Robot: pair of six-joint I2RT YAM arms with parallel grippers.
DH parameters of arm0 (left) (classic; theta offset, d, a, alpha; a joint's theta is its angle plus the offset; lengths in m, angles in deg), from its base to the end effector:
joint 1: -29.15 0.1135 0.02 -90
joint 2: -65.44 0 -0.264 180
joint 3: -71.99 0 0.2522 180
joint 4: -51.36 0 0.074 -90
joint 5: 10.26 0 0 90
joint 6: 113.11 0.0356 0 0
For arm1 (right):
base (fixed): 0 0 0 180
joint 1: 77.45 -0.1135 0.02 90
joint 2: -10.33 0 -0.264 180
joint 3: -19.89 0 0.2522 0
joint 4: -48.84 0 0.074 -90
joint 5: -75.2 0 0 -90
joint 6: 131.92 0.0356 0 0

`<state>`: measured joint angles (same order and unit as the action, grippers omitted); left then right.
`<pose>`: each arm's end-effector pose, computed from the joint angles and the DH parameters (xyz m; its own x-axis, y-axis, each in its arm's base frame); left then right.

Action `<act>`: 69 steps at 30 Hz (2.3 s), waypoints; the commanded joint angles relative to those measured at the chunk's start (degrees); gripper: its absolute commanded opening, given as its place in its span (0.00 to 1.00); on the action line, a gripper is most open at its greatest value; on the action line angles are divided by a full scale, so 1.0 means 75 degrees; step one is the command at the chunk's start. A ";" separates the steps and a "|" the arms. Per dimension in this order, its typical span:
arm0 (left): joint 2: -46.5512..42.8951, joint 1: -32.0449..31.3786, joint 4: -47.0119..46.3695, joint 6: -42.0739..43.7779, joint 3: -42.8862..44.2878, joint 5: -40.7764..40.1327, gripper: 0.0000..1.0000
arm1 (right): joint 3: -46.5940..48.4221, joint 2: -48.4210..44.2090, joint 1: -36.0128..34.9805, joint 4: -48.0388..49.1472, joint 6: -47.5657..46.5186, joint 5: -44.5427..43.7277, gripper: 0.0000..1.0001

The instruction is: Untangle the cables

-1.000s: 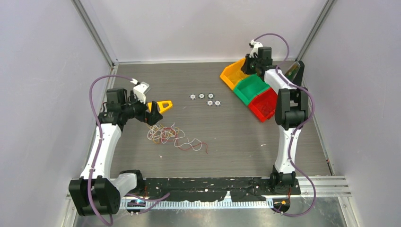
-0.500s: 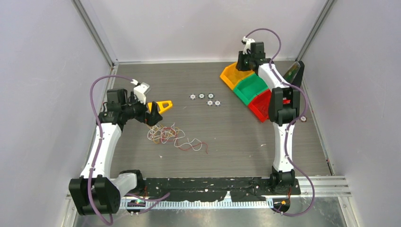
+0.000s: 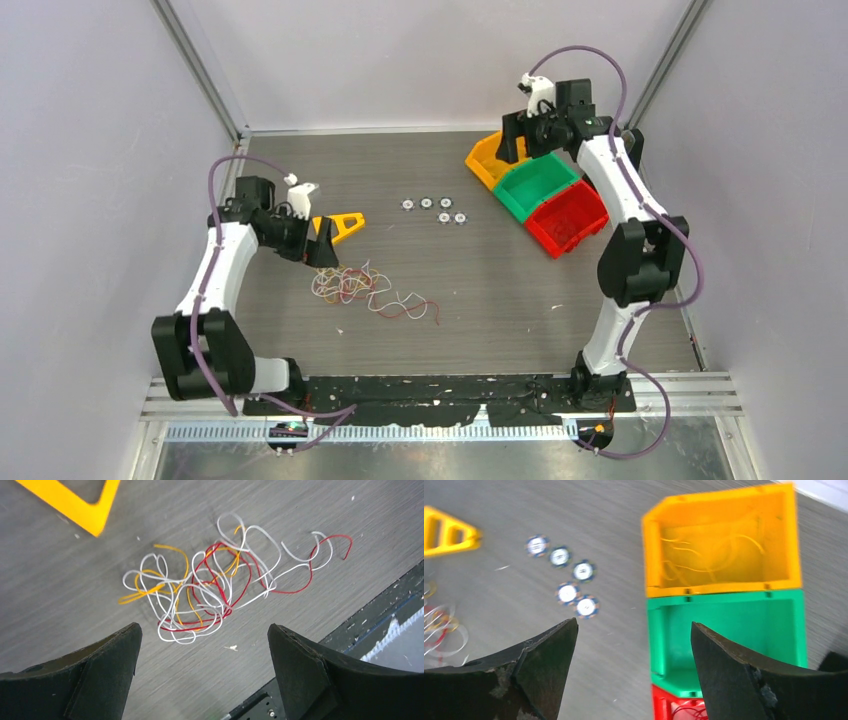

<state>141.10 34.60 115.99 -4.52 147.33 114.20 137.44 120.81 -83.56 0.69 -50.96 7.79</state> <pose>0.2514 0.0037 0.2742 -0.8037 0.1874 -0.5647 0.4393 0.8270 -0.3509 0.4392 0.0608 0.3216 -0.5846 -0.2085 -0.7841 -0.4840 0.8652 0.1308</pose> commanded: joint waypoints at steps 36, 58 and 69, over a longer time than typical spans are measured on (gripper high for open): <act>0.1761 0.0685 -0.0099 0.9292 -0.0563 0.1133 0.46 | -0.0347 0.2309 -0.5582 0.0679 0.1102 0.2113 0.85; -0.2072 0.0283 -0.1019 0.2763 0.1523 0.1034 0.00 | -0.1587 0.1458 -0.5095 0.0772 0.0873 0.0514 0.05; -0.2004 0.0667 -0.3876 -0.1670 0.4288 -0.1598 0.00 | -0.2515 0.0870 -0.4275 -0.1111 -0.1118 -0.0841 0.06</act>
<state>124.48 38.16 96.98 -2.51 171.81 111.49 120.04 129.27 -116.15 -1.02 -51.90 7.50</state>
